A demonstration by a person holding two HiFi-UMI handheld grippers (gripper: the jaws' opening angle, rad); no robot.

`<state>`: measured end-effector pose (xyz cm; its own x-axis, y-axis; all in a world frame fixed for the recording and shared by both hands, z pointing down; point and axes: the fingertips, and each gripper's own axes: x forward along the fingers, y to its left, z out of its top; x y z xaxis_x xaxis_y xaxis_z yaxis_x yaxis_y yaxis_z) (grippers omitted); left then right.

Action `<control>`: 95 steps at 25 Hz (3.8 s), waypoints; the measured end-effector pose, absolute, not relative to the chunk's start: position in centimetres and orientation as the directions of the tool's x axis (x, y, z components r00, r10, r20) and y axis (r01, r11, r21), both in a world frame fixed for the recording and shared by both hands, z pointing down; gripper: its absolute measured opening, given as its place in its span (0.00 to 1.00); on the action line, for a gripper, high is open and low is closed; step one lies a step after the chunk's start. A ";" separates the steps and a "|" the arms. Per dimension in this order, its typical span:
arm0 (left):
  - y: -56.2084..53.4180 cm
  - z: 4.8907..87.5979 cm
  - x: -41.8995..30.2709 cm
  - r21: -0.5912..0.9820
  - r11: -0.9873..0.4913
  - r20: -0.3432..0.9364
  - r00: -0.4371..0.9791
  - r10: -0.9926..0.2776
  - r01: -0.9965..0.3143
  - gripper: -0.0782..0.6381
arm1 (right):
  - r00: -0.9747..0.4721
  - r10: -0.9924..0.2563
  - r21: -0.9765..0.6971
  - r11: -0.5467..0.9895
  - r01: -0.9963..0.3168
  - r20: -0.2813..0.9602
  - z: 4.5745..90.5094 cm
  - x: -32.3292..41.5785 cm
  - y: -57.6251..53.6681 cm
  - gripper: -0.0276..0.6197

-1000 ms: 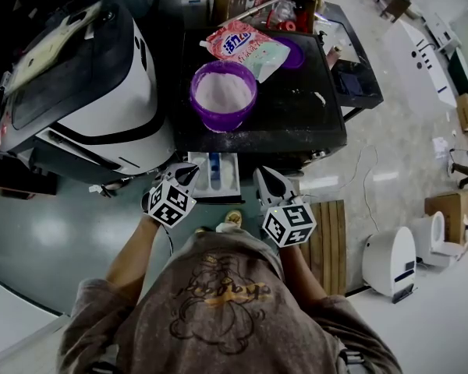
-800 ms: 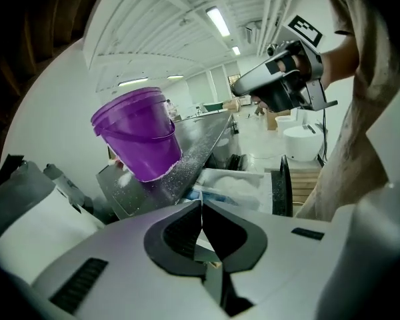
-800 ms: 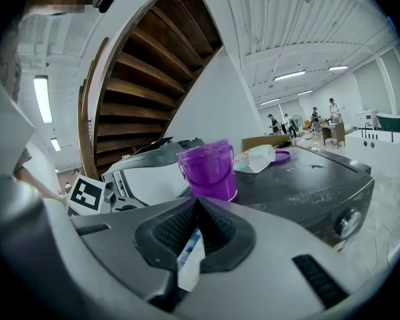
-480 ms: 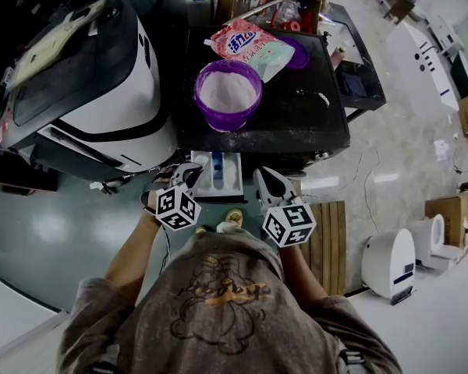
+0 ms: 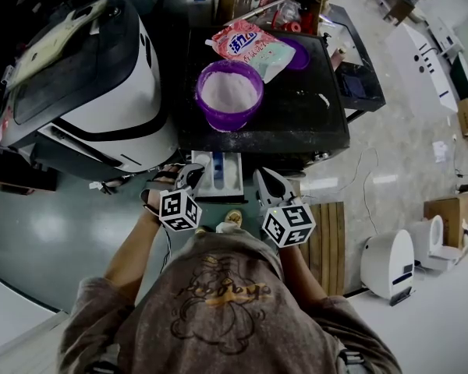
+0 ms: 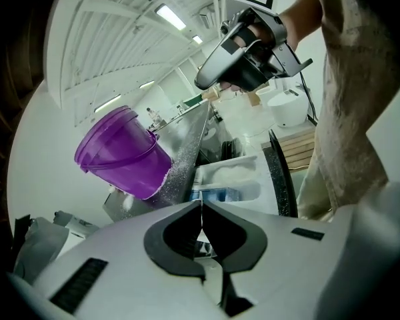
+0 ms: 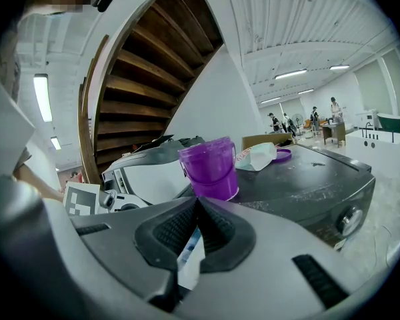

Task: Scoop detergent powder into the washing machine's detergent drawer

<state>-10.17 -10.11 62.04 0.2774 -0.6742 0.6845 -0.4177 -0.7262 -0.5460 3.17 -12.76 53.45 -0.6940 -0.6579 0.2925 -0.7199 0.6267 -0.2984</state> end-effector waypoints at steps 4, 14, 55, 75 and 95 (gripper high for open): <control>-10.1 61.9 -10.4 -0.547 -0.719 0.681 0.271 -0.680 -0.428 0.14 | -0.696 -0.656 -0.298 0.629 -0.718 0.292 53.4 3.0 -12.7 0.05; -10.1 61.0 -11.0 -0.470 -0.694 0.664 0.299 -0.685 -0.545 0.14 | -0.695 -0.657 -0.290 0.631 -0.719 0.292 53.2 2.7 -12.7 0.05; -11.0 48.8 -14.2 0.176 -0.315 0.288 0.355 -0.890 -0.933 0.14 | -0.667 -0.698 -0.222 0.629 -0.745 0.262 50.6 4.1 -14.4 0.05; -10.5 46.1 -15.5 0.145 -0.264 0.209 0.291 -0.934 -0.953 0.14 | -0.651 -0.728 -0.225 0.611 -0.759 0.217 49.0 5.1 -14.6 0.05; -9.8 46.4 -15.5 0.171 -0.263 0.208 0.296 -0.932 -0.950 0.14 | -0.653 -0.725 -0.238 0.610 -0.756 0.218 49.2 4.7 -13.5 0.04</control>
<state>-15.49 -9.82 46.39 0.2956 -0.9323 0.2082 -0.9496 -0.2629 0.1707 4.66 -13.51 49.24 -0.6533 -0.7250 0.2180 -0.7561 0.6098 -0.2375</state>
